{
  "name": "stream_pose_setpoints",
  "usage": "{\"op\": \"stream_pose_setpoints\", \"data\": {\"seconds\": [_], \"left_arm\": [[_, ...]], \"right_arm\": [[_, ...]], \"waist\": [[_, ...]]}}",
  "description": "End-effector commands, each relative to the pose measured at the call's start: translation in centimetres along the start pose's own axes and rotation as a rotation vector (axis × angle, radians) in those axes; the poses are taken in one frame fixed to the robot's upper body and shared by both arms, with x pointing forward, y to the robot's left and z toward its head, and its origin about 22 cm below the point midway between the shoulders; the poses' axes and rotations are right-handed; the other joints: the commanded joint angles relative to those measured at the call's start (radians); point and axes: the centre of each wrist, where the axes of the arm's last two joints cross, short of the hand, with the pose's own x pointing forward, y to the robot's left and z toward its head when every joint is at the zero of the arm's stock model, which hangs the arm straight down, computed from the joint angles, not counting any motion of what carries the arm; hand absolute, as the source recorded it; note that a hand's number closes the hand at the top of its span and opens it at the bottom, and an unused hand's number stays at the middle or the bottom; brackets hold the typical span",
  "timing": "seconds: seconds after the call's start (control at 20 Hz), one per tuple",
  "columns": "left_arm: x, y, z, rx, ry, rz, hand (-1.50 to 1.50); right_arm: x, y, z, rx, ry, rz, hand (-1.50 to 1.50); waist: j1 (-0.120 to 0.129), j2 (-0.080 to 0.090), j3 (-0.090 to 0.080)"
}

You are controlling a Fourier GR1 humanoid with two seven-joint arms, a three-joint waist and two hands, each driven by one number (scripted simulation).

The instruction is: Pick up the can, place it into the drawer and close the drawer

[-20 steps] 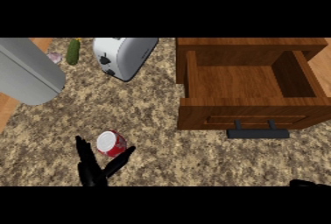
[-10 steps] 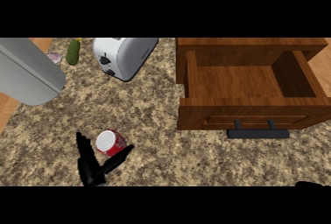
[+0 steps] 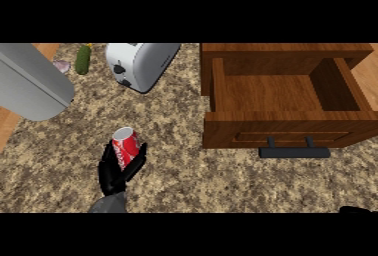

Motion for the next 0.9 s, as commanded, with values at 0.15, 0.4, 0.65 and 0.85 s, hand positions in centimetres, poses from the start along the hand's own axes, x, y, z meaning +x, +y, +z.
{"op": "stream_pose_setpoints", "data": {"seconds": [0.15,0.4,0.65,0.85], "left_arm": [[0.1,-1.8,-1.5,-0.065,-0.023,0.054,1.5],[2.5,-1.8,-5.5,-0.326,-0.022,0.003,1.5],[6.0,-2.0,-9.1,-0.517,-0.052,0.026,1.5],[6.8,-6.4,-8.9,-0.53,-0.074,0.088,1.5]], "right_arm": [[0.9,-0.6,-1.0,-0.019,-0.004,0.011,-1.5],[0.1,-0.1,-0.7,0.007,-0.022,0.012,-1.5],[1.9,0.1,-0.8,-0.014,-0.038,0.021,-1.5],[1.1,0.7,0.6,-0.006,-0.03,0.022,-1.5]], "waist": [[-0.003,0.002,-0.001],[-0.019,0.006,-0.002],[-0.01,0.003,-0.002],[-0.012,0.003,-0.001]]}}
